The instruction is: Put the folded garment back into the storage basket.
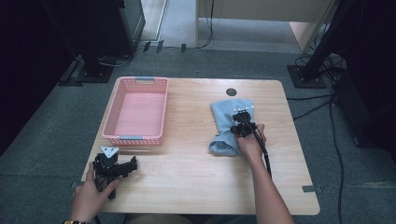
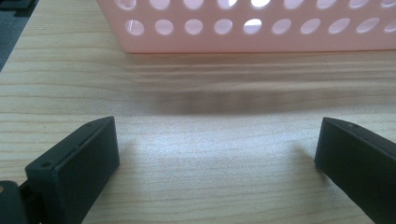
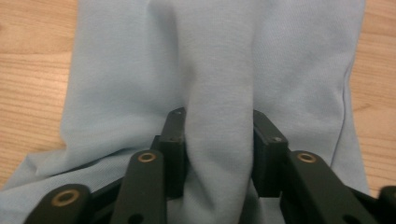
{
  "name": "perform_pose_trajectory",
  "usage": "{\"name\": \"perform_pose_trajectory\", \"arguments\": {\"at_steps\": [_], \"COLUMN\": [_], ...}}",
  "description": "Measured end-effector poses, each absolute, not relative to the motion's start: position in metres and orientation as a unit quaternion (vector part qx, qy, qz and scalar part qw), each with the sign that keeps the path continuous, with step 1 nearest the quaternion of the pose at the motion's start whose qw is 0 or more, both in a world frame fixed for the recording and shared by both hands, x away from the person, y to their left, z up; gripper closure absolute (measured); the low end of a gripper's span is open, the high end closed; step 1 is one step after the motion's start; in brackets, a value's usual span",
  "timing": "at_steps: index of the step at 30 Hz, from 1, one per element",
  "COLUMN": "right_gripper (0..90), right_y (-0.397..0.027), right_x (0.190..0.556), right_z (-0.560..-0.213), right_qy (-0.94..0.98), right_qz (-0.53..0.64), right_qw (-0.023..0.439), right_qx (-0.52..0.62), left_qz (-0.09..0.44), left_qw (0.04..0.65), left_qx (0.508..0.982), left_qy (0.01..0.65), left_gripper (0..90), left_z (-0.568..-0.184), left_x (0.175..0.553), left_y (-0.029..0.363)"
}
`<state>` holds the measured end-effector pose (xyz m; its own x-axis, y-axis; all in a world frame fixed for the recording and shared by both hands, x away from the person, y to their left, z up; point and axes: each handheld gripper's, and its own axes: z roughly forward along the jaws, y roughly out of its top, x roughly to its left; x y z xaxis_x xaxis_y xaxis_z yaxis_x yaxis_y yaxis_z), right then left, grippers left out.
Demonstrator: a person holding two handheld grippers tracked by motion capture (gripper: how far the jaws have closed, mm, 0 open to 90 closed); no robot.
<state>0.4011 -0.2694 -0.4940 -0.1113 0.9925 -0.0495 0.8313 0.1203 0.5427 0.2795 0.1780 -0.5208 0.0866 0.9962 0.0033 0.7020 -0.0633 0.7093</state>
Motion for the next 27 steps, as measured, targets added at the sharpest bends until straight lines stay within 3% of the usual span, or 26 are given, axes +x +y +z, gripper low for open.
{"name": "perform_pose_trajectory", "arguments": {"at_steps": [17,27], "right_gripper": [72.2,72.2], "right_y": [-0.266,-0.263], "right_x": [0.395,0.393], "right_z": [-0.49,-0.465], "right_qy": [0.696,0.665], "right_qz": [0.231,0.275], "right_qw": [0.226,0.187], "right_qx": [0.641,0.669], "left_qz": [0.261,0.261], "left_qw": [0.282,0.282], "left_qx": [0.681,0.681], "left_qy": [0.624,0.623], "left_gripper": [0.0,0.0], "left_z": [-0.521,-0.521], "left_x": [0.28,0.279], "left_y": [0.178,0.178]}}
